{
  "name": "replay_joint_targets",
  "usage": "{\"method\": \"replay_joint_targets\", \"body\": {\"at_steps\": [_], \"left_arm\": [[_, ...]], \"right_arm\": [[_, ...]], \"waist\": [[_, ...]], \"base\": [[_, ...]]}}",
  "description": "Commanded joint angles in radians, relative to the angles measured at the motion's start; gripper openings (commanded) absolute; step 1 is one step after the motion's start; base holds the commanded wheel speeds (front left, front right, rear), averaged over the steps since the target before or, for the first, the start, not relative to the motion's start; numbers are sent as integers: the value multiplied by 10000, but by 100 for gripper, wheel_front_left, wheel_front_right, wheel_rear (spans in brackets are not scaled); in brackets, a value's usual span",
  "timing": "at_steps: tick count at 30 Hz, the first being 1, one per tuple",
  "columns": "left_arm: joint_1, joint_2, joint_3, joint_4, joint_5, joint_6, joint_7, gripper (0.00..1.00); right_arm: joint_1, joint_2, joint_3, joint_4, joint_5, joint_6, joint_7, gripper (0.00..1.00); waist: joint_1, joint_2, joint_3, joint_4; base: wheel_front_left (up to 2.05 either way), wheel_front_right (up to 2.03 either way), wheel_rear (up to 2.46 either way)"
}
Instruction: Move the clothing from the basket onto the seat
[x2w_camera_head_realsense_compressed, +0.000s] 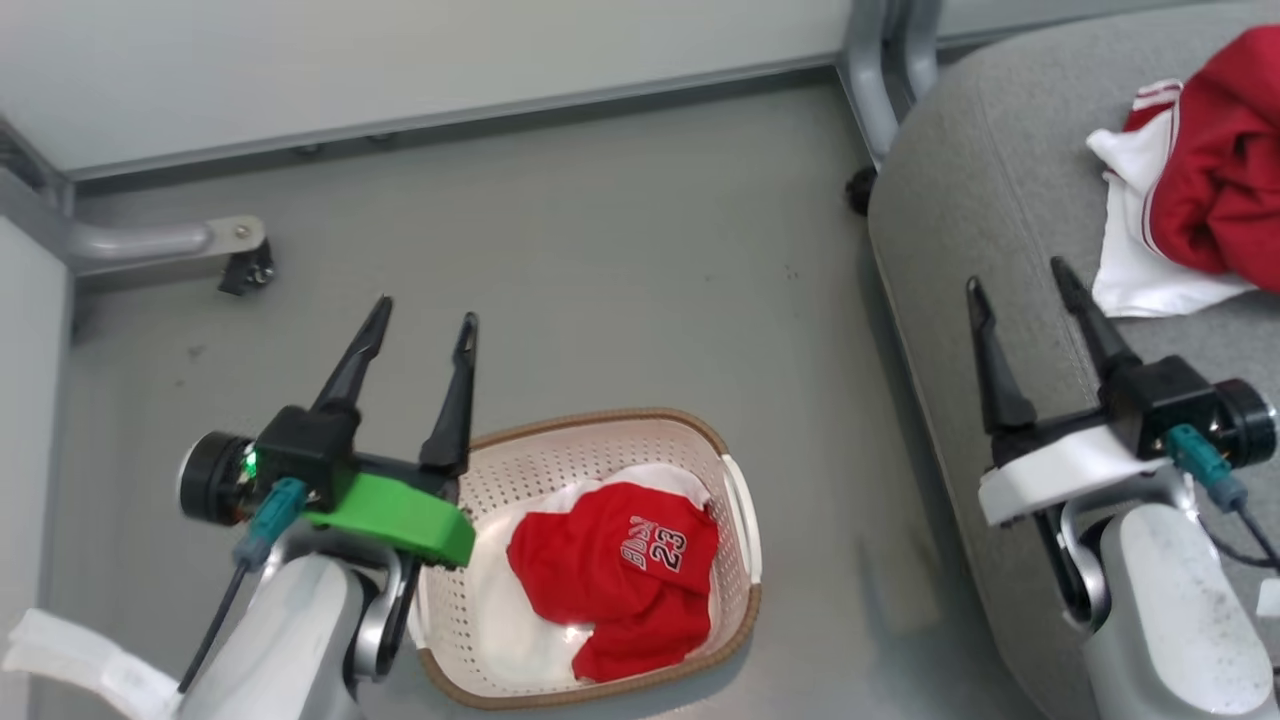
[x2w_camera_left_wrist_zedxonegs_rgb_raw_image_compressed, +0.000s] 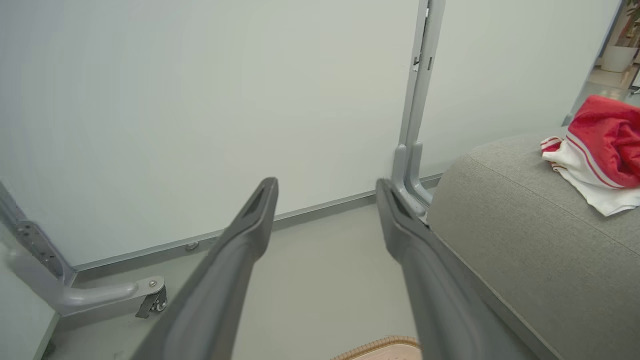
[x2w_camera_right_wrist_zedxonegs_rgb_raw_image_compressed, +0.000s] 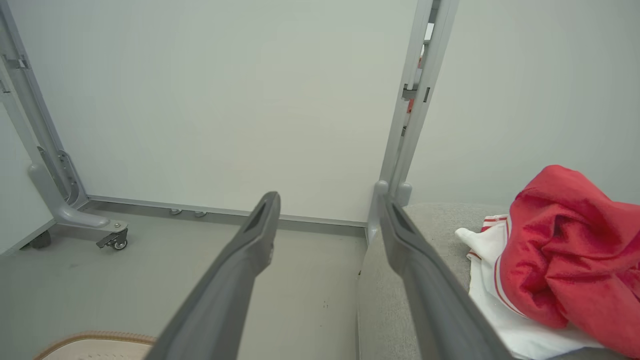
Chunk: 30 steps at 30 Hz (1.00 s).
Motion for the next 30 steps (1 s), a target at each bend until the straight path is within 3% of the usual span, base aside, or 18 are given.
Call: {"method": "replay_joint_targets", "body": {"at_steps": [1,17,30], "left_arm": [[363,-57,284,-66,168,-2,-1,100],[2603,-777,3103,-720,1391,-608,-1,100],[3356,-1403,3857,-721,2098,-1182,-3,100]], "right_arm": [[286,28,38,3,62,-10,-28,100],[2199,420,389,-633,506,-10,-28,100],[3719,429,162,-1371,1020,-10,-28,100]], "waist": [[1,80,-710,685],[1,80,-1746,1104],[1,80,-2080,896]], "base": [[0,0,0],[0,0,0],[0,0,0]]}}
